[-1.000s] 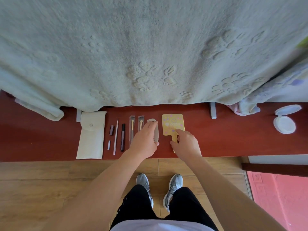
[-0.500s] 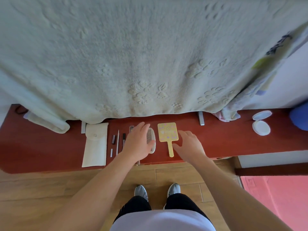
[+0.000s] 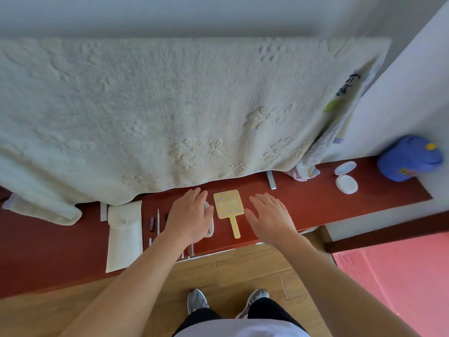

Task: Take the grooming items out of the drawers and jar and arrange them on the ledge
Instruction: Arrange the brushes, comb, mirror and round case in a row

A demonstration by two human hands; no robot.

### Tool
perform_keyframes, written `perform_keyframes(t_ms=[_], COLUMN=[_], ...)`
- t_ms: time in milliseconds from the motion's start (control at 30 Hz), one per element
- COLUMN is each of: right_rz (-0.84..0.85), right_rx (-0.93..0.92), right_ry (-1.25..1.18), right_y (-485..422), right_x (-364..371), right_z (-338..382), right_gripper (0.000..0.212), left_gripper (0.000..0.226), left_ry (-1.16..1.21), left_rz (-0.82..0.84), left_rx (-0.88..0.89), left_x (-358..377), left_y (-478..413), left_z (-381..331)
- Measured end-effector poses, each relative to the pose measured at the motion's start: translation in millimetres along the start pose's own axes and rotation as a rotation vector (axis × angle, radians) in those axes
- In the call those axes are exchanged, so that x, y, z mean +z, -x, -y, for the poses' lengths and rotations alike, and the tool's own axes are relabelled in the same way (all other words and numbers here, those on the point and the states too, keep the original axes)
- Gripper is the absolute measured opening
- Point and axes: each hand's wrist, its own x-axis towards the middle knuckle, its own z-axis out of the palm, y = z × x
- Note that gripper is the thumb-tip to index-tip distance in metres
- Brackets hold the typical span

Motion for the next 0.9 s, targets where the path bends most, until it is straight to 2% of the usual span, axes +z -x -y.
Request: perform_keyframes(t_ms=[333, 667, 900], right_rz=[-0.093, -0.133, -0.124], right_rx=[0.002, 0.051, 0.135], right_ry=[-0.053, -0.020, -0.037], right_y=[27, 90, 96], right_x=[-26, -74, -90], right_z=[-52, -211, -298], right_gripper=[0.053, 0.046, 0.053], left_gripper=[0.051, 0.051, 0.055], left_ry=[-0.107, -0.116, -0.056], left_rz=[-0.049, -0.052, 0.012], left_rx=[0.069, 0.149, 0.156], left_x=[-10, 41, 68], left_y=[-4, -11, -29], left_z=[-70, -234, -305])
